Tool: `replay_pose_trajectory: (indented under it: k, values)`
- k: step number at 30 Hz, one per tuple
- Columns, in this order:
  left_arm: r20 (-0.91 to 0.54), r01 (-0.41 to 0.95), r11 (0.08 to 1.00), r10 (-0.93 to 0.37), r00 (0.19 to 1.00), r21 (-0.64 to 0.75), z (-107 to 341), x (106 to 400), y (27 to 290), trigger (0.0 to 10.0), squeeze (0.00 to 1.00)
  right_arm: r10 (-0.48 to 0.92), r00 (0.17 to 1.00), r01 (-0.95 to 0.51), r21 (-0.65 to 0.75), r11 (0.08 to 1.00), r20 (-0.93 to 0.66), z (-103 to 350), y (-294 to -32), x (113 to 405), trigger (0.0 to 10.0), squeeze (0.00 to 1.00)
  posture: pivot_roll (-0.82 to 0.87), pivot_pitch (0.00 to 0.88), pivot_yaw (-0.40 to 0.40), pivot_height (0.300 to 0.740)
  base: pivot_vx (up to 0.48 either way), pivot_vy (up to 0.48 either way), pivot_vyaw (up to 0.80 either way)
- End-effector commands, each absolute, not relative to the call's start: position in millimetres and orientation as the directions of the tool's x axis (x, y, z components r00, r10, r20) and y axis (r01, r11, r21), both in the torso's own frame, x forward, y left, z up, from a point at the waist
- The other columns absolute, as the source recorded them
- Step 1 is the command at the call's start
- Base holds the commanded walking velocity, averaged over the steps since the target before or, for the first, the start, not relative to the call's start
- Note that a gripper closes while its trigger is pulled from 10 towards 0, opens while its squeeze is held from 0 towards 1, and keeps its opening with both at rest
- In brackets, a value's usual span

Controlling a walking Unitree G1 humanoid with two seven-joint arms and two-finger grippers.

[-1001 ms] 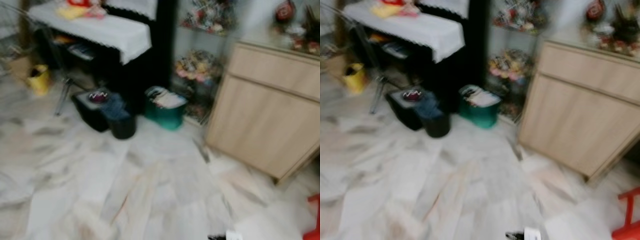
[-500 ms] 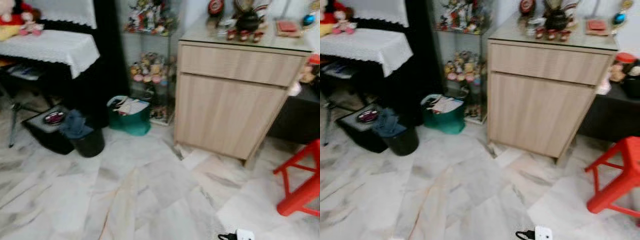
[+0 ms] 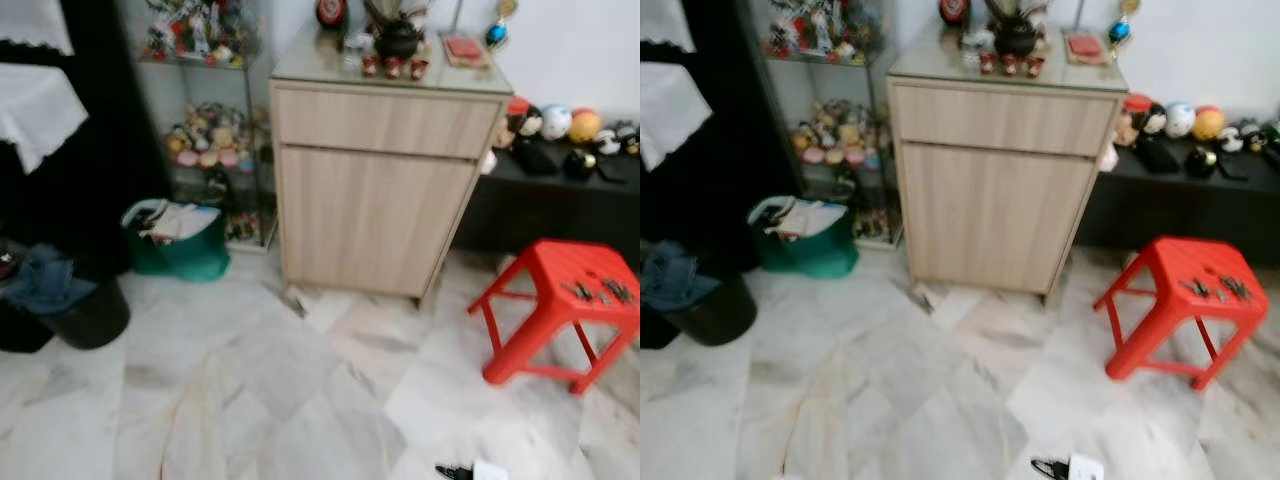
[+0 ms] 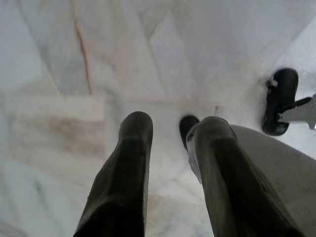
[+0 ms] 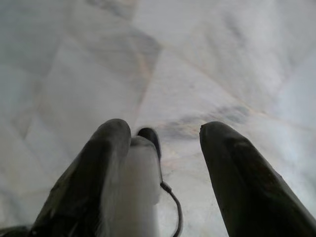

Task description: Hang keys on a hook

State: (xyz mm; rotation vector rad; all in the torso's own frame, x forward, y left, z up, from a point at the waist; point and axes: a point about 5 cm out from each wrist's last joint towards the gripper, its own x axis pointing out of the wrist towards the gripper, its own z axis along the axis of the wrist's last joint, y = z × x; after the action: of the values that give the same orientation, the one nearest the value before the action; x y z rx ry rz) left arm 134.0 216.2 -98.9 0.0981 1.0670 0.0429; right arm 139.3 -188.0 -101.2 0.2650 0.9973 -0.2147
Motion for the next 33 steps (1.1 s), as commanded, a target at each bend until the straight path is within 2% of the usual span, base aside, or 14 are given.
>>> replay_pose_trajectory:
  k: [1, 3, 27, 33]
  values:
    - [-0.881, 0.03, 0.996, 0.063, 0.469, 0.088, -101.6, 128.2, 211.7, 10.0, 0.0, -0.061, 0.518, 0.307, 0.119, 0.944, -0.853, -102.0, -189.2, 136.8, 10.0, 0.0, 0.02, 0.0, -0.011, 0.74, 0.0, -0.349, -0.8]
    - [-0.882, 0.03, 0.996, 0.064, 0.468, 0.088, -101.6, 128.0, 211.8, 10.0, 0.0, -0.054, 0.519, 0.306, 0.127, 0.944, -0.853, -102.1, -188.6, 136.7, 10.0, 0.0, 0.03, 0.0, -0.011, 0.74, 0.0, -0.349, -0.61]
    - [-0.884, 0.03, 0.996, 0.061, 0.463, 0.085, -102.4, 125.2, 212.0, 10.0, 0.0, -0.028, 0.526, 0.298, 0.154, 0.942, -0.85, -102.6, -187.6, 134.6, 10.0, 0.0, 0.04, 0.0, -0.025, 0.74, 0.0, -0.377, 0.0]
    - [-0.881, -0.012, 0.998, 0.056, 0.469, 0.057, -102.3, 126.3, 210.7, 10.0, 0.0, -0.044, 0.529, 0.331, 0.157, 0.931, -0.848, -102.1, -188.5, 135.8, 10.0, 0.0, 0.03, 0.0, -0.038, 0.74, 0.0, 0.0, 0.0]
